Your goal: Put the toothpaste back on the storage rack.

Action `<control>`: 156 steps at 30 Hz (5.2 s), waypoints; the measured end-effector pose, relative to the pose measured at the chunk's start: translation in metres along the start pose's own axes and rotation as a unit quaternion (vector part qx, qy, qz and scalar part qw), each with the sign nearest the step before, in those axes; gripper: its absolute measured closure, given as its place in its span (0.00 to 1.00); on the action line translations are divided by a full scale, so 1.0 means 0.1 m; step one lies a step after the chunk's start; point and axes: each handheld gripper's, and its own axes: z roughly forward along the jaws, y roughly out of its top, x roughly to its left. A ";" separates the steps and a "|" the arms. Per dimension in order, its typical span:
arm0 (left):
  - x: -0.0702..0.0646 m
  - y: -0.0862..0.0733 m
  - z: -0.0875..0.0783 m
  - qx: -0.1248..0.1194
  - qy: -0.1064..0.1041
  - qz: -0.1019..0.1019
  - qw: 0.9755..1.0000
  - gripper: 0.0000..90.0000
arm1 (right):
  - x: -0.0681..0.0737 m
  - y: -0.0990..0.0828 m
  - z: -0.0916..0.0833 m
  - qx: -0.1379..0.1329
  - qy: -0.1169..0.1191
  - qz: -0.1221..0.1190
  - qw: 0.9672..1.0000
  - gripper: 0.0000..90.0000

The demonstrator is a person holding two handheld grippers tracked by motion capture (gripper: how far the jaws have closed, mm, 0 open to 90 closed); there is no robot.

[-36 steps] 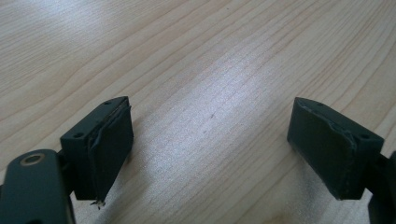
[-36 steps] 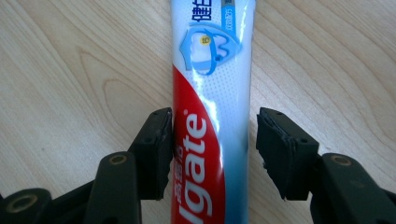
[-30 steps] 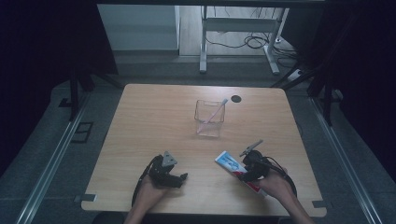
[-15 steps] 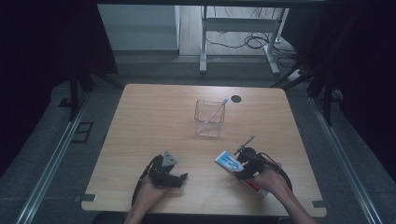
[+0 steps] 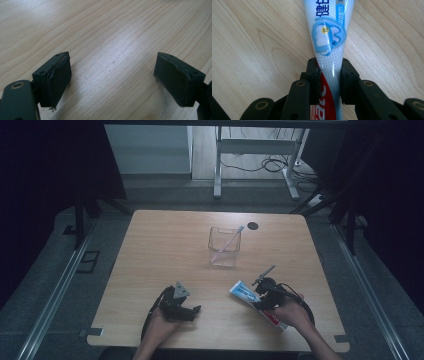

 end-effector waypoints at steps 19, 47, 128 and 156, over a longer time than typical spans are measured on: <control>0.00 0.00 0.00 -0.002 0.000 -0.001 1.000 0.16 | -0.11 0.07 -0.29 -0.073 0.009 0.020 0.997 0.81; 0.00 0.00 0.00 -0.001 0.000 0.000 1.000 0.16 | -0.18 0.40 -0.60 -0.146 0.006 0.028 0.989 0.81; 0.00 0.00 0.00 -0.002 0.000 0.000 1.000 0.16 | -0.48 1.53 -0.70 -0.267 -0.006 0.060 0.962 0.81; 0.00 0.00 0.00 -0.001 0.000 0.002 1.000 0.16 | -0.55 1.97 -0.54 -0.299 -0.006 0.070 0.952 0.81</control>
